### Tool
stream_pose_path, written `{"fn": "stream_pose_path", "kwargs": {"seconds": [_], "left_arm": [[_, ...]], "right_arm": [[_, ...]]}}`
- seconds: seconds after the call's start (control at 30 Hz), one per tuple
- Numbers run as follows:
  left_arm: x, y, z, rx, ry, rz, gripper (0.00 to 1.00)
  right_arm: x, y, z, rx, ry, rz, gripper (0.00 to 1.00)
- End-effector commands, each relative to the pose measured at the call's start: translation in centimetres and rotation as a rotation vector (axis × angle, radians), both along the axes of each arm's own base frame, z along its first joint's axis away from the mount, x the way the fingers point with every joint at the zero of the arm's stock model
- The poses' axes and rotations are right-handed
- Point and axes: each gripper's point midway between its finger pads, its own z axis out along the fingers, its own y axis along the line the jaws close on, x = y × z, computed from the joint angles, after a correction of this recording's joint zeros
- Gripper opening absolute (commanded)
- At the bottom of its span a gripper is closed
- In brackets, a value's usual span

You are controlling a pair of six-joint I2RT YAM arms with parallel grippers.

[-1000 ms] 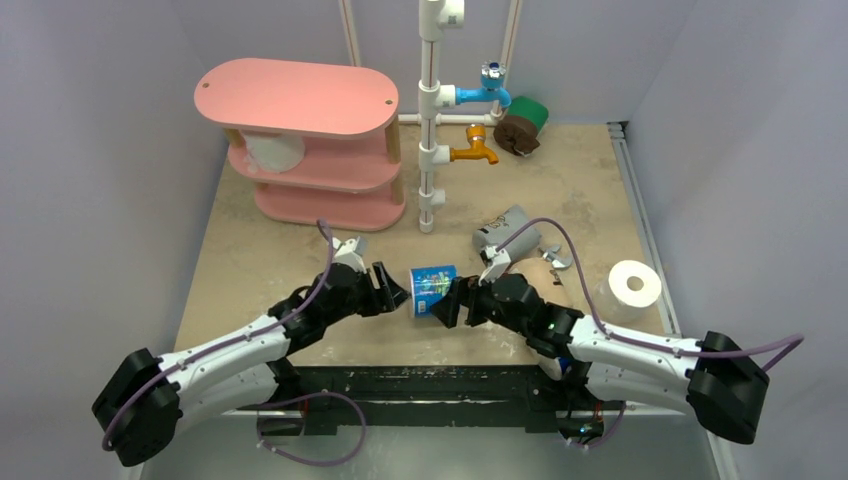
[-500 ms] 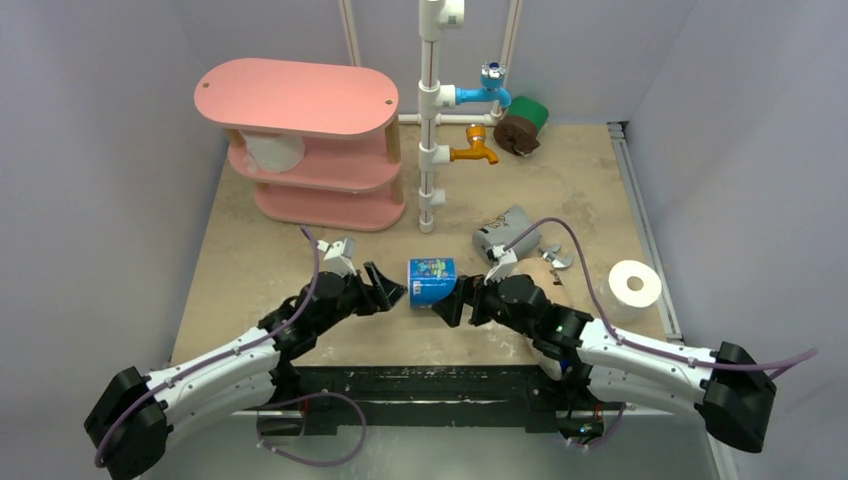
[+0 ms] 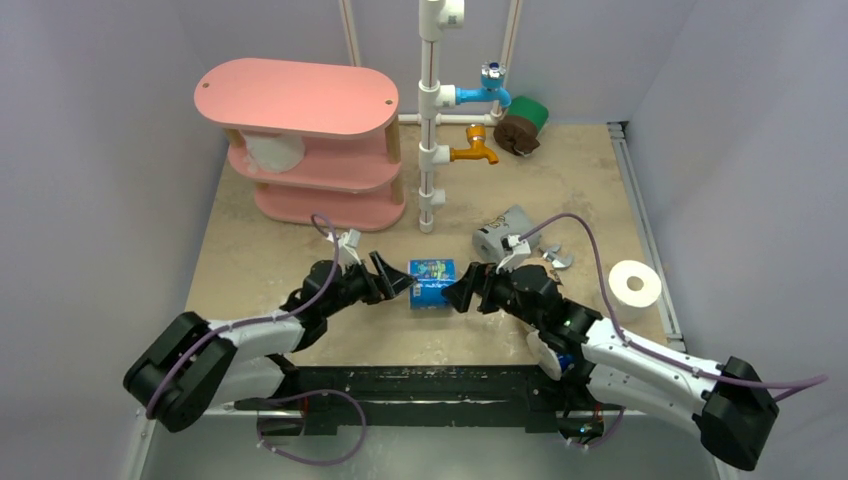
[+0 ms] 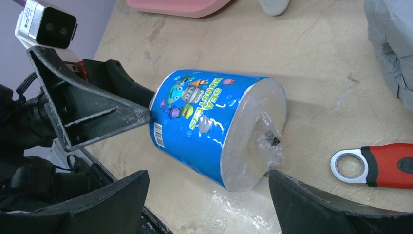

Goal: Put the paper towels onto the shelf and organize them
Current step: Adjust the paper towel at the center of the board.

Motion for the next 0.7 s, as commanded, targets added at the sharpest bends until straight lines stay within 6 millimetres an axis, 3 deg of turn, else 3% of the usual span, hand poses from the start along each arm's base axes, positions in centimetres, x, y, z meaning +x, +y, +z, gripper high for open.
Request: {"fn": "stream_pose_path", "kwargs": {"seconds": [0.0,0.37,0.67], "left_arm": [[-0.1,-3.4,5.3,-0.199,-0.115,-0.161,0.82],[-0.3,-5.0,4.7,-0.343,-0.09,-0.224,0.82],[-0.3,-5.2,4.0,-0.333,-0.08,-0.239,0.64]], "right_arm": [[0.4,0.8,1.3,0.042,-0.021,0.027,0.95],[1.0,1.3,0.8,0.029,-0.006,0.031,0.95],[1.3,1.3,0.9,0.028,-0.005,0.022,0.95]]}}
